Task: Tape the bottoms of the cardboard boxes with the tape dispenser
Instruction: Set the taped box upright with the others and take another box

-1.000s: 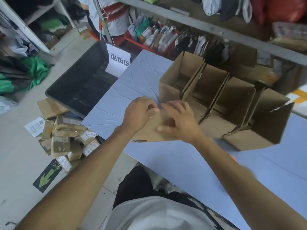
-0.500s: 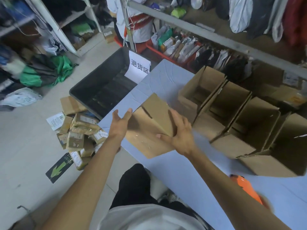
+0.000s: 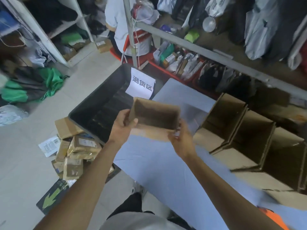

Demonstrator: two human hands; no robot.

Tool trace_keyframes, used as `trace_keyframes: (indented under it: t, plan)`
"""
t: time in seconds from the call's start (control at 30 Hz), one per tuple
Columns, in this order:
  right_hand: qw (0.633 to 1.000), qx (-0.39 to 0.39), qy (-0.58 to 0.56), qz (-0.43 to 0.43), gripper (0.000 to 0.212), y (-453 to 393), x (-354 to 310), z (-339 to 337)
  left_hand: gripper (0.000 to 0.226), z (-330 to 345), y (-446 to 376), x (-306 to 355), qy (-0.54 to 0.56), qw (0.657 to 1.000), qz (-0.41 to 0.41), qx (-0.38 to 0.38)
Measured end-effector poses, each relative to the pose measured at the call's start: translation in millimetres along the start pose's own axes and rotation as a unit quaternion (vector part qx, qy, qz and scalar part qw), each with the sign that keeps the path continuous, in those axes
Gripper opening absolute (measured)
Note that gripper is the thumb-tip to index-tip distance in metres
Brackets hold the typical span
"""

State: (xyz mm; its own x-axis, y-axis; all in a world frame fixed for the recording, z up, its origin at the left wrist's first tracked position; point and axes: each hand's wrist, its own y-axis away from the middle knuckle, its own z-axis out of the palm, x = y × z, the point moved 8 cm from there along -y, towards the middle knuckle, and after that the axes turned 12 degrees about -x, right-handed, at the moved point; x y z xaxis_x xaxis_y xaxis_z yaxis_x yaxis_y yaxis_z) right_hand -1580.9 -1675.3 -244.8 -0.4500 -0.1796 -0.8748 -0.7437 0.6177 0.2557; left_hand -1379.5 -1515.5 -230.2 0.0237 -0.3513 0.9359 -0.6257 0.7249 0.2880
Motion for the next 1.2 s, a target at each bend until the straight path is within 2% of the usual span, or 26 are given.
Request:
trace_keyframes:
  t: [0.1,0.17,0.27,0.4,0.5,0.6,0.67,0.77,0.83,0.93,1.13,1.2]
  plan:
    - [0.989,0.099,0.101,0.043,0.089,-30,-12,-21,0.045,14,-50,14,-0.119,0.990,0.033,-0.073]
    - [0.978,0.130,0.141,0.084,0.096,-48,-11,-33,0.057,33,-80,30,-0.188,0.971,0.058,-0.136]
    - [0.961,0.105,0.206,0.151,0.096,-78,-4,-48,0.074,65,-125,58,-0.275,0.935,0.080,-0.208]
    - [0.955,0.056,0.218,0.192,0.094,-98,-3,-70,0.069,88,-166,88,-0.361,0.899,0.070,-0.237]
    - [0.947,0.081,0.250,0.183,0.090,-85,-8,-88,0.069,98,-168,110,-0.410,0.889,0.097,-0.180]
    - [0.912,0.135,0.346,0.172,0.082,-50,-18,-108,0.067,138,-128,142,-0.444,0.850,0.249,-0.138]
    - [0.882,0.119,0.418,0.181,0.074,-20,-18,-112,0.062,180,-91,149,-0.435,0.815,0.334,-0.187]
    - [0.863,0.090,0.470,0.160,0.039,24,-16,-104,0.059,233,-42,139,-0.426,0.773,0.373,-0.286]
    - [0.866,0.098,0.465,0.156,0.031,44,-15,-97,0.058,248,-27,128,-0.406,0.778,0.356,-0.321]
    - [0.879,0.133,0.433,0.149,0.031,69,-17,-89,0.056,248,-19,116,-0.375,0.804,0.315,-0.336]
    - [0.913,0.156,0.373,0.062,0.017,141,-5,-64,0.061,223,-10,90,-0.329,0.849,0.249,-0.330]
    - [0.926,0.194,0.323,0.025,0.016,171,2,-71,0.065,218,-3,80,-0.310,0.863,0.224,-0.331]
